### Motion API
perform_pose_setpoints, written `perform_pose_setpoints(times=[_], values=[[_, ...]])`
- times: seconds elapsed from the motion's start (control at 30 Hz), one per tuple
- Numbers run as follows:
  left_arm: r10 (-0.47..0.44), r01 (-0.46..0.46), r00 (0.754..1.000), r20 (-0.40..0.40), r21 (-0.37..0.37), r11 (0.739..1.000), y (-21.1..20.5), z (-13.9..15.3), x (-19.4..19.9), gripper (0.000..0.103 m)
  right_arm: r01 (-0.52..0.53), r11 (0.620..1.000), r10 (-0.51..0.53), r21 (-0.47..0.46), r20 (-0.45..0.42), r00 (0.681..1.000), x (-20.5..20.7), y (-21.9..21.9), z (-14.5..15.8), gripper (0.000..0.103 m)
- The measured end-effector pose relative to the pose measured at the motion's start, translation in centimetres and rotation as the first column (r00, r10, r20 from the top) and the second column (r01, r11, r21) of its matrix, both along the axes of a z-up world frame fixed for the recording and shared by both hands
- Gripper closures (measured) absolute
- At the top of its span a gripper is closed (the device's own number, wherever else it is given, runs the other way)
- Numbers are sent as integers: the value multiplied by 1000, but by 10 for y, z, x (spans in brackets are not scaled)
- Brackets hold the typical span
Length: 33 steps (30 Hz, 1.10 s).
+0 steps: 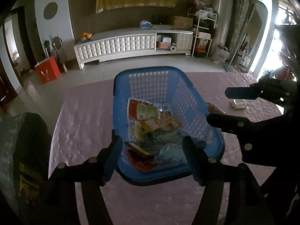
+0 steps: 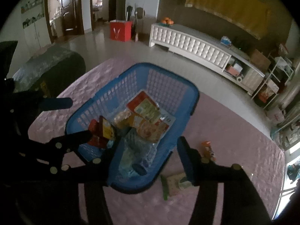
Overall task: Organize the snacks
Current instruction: 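Carry both packs over the blue basket and open both tools to drop them, then move both tools back over the remaining snacks on the table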
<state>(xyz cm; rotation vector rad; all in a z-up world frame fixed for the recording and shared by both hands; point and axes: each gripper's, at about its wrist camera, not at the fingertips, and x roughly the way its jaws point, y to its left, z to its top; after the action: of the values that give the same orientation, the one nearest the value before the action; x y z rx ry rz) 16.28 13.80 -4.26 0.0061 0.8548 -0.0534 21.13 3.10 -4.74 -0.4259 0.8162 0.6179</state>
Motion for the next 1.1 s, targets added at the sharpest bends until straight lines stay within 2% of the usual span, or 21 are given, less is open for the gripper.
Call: perform_pose_setpoints(times=[0.13,0.2,0.57,0.83,1.1], values=[[-16,15,1000,26,10,1000,-16,15,-8,35,11,1000,-11,16,18,1000,-9,-17,13,36],[-30,30,999,40,19,999,-26,21,-13,31,22,999,-23,26,31,999,-15,-30,19,34],[-147,142,986,81,69,988,-96,44,-17,25,113,990,-119,79,73,990,-22,-108,36,20],[-246,237,965,92,102,966,-154,41,-9,25,183,978,-191,101,76,979,-18,-158,32,16],[-318,311,947,46,114,944,-204,24,8,25,232,966,-242,115,79,967,-9,-205,17,14]])
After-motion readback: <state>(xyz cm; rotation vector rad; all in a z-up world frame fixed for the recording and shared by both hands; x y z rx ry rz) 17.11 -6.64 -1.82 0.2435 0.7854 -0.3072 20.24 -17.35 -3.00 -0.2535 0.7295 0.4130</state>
